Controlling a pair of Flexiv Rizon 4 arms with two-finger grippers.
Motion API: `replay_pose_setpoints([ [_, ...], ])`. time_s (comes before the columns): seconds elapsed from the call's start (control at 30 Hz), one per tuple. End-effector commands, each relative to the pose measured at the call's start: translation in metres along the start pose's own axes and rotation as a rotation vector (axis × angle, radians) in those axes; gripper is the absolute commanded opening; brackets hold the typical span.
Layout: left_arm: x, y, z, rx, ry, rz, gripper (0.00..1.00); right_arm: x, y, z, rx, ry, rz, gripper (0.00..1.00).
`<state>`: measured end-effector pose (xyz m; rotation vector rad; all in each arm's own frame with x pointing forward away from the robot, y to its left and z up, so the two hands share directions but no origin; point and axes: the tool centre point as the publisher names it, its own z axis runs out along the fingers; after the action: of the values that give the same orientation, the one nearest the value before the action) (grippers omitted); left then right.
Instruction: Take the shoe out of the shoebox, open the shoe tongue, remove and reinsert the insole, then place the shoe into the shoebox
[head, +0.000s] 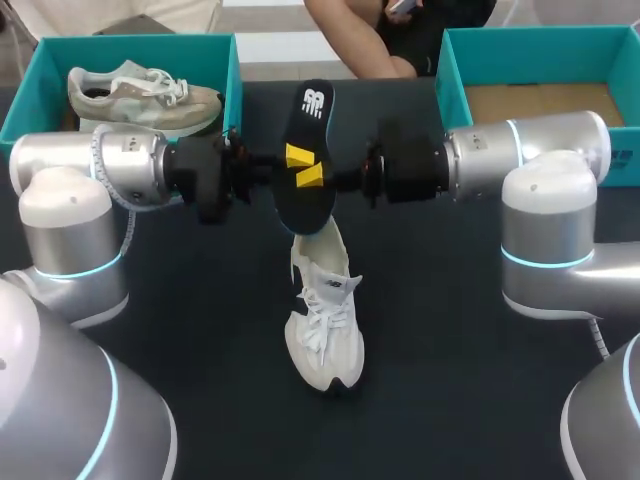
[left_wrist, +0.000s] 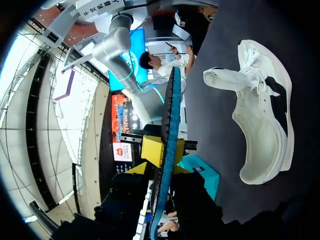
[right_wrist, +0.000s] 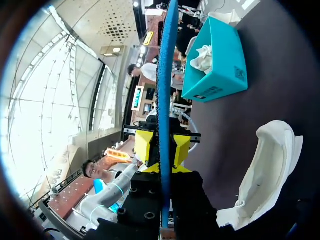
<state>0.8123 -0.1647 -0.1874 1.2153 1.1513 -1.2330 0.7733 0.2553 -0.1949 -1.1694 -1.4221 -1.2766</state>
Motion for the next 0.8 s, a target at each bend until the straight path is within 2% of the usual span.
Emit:
replay_pose_setpoints([
  [0.03,-0.011,-0.003,-0.01,-0.025,0.027,-0.12,1.0,0.003,-0.001,-0.009,-0.047,-0.028,-0.025,0.0],
  [0.23,-0.012,-0.002,-0.035,-0.093,0.118,-0.401,1.0,-0.001,0.01,-0.023,-0.103,-0.064,-0.083,0.0],
  [0.33,-0.007,-0.001,-0.049,-0.125,0.126,-0.537,1.0,-0.002,0.014,-0.028,-0.126,-0.063,-0.127,0.0],
  [0.43,-0.004,-0.008,-0.056,-0.104,0.156,-0.648,1.0,-0.003,0.017,-0.03,-0.131,-0.056,-0.182,0.0],
  [0.53,0.005,-0.011,-0.061,-0.119,0.194,-0.738,1.0,-0.003,0.02,-0.03,-0.138,-0.044,-0.269,0.0],
  [0.67,0.021,-0.01,-0.069,-0.18,0.186,-0.839,1.0,0.001,0.022,-0.03,-0.152,-0.017,-0.403,0.0],
  [0.8,0.037,-0.01,-0.072,-0.204,0.164,-0.92,1.0,0.007,0.024,-0.028,-0.141,-0.007,-0.543,0.0],
])
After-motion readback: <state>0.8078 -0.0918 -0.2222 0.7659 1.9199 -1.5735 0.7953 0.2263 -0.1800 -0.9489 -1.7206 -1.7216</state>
